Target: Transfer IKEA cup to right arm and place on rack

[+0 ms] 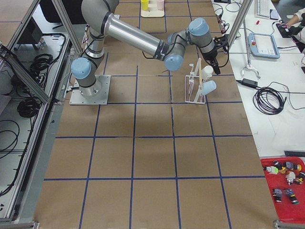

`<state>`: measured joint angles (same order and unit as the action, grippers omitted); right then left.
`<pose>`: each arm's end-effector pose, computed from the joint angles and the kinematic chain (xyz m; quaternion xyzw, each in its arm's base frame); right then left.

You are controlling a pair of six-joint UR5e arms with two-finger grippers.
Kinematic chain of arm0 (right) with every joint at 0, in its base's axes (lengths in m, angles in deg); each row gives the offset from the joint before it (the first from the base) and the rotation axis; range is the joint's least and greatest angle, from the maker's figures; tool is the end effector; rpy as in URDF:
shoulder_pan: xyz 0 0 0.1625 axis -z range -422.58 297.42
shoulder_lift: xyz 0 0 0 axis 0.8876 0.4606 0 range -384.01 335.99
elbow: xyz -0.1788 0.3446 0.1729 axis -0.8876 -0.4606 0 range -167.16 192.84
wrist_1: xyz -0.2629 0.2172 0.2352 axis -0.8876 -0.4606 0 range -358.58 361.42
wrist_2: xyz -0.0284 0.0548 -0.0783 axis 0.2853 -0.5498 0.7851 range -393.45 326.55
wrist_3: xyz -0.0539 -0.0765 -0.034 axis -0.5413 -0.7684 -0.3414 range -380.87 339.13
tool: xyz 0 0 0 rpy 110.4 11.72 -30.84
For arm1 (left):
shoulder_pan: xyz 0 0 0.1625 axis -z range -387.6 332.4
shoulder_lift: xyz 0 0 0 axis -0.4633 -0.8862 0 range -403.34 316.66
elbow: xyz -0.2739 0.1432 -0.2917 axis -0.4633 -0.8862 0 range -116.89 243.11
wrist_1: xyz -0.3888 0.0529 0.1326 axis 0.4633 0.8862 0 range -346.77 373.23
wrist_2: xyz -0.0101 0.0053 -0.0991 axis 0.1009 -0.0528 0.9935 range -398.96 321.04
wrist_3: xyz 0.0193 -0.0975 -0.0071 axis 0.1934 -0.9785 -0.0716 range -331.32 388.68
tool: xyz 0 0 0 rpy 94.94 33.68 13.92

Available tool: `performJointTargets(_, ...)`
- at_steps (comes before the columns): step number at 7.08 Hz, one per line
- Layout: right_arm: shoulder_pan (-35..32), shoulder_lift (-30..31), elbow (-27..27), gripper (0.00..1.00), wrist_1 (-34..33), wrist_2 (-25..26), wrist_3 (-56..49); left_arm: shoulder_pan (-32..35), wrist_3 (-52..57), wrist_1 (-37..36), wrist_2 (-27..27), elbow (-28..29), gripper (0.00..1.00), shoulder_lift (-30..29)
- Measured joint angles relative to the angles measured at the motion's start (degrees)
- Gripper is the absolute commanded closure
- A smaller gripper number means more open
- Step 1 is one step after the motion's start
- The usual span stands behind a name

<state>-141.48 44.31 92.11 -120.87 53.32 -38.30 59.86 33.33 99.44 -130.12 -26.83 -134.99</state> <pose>0.0071 -0.6854 0.4265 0.0594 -0.9805 0.1862 0.0187 -0.1086 -0.5130 0.4807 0.0181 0.9996 -0.0186 0.0113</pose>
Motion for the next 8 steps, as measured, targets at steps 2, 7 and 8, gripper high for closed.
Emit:
performJointTargets(2,-8.42,3.06,-4.50,0.00,18.69,3.18,3.59,0.06,0.00,-0.04,0.00,-0.05,0.01,0.01)
performJointTargets(7,-19.01,13.98,-0.09,0.00,35.51,3.51,23.94,0.07,0.02,-0.03,-0.07,-0.06,0.01,-0.02)
performJointTargets(8,-18.60,18.74,4.51,0.00,36.35,3.57,23.87,0.07,0.06,-0.06,-0.07,-0.06,0.01,-0.02)
